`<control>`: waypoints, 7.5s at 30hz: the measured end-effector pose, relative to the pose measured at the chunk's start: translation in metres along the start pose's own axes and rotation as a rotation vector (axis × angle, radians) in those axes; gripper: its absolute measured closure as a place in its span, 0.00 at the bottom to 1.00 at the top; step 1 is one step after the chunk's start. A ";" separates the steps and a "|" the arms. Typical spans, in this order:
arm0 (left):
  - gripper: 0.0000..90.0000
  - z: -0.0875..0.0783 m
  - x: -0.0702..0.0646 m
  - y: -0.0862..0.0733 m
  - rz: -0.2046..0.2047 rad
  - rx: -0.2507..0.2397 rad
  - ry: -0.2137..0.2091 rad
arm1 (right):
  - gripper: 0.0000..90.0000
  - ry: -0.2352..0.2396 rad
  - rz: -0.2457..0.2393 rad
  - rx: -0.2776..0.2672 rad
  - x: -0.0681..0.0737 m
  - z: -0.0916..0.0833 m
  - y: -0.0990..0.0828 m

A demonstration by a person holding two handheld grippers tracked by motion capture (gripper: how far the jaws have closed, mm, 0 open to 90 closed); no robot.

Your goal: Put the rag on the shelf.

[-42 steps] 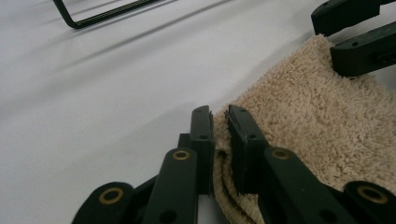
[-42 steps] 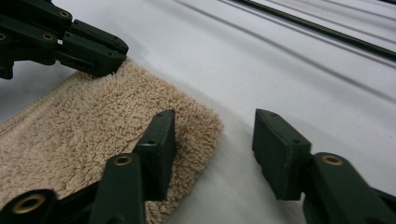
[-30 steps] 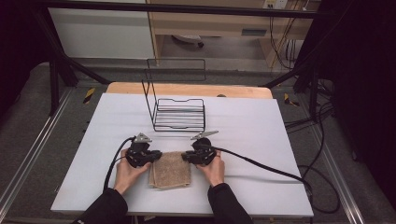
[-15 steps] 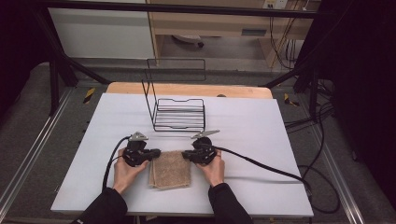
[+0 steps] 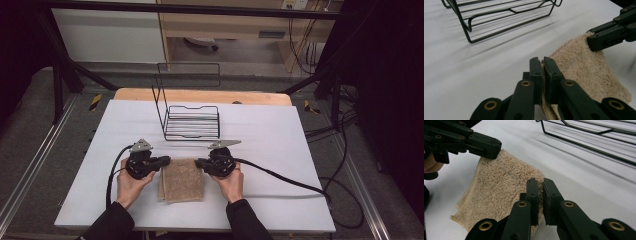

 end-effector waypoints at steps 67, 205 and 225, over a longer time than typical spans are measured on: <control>0.95 -0.069 -0.018 0.095 0.101 -0.272 0.069 | 0.95 0.049 -0.164 -0.289 0.053 -0.091 0.067; 0.95 -0.111 0.079 0.299 0.137 -0.573 0.304 | 0.95 -0.018 -0.228 -0.674 0.075 -0.145 0.282; 0.95 -0.085 0.102 0.290 0.131 -0.536 0.319 | 0.95 -0.054 -0.235 -0.637 0.056 -0.121 0.292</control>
Point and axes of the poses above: each handheld gripper's, and its own axes: z roughly forward along the jaws, y roughly out of its top, x roughly to its left, the point moved 9 cm from there along z, roughly forward along the jaws, and after that the axes turned 15 degrees about z, right-handed, at the moved point
